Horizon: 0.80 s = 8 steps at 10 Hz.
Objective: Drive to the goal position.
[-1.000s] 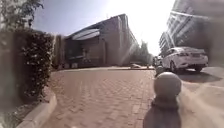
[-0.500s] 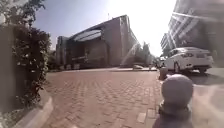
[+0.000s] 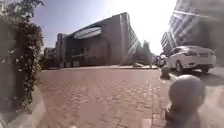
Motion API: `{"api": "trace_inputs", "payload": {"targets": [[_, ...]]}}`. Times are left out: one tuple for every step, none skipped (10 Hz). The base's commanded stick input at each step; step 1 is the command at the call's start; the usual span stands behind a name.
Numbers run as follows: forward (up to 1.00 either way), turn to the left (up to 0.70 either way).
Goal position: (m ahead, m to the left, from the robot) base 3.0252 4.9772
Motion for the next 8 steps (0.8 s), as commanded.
{"api": "trace_inputs", "payload": {"targets": [[0.45,0.0],[0.45,0.0],[0.45,0.0],[0.45,0.0],[0.45,0.0],[0.45,0.0],[0.45,0.0],[0.45,0.0]]}}
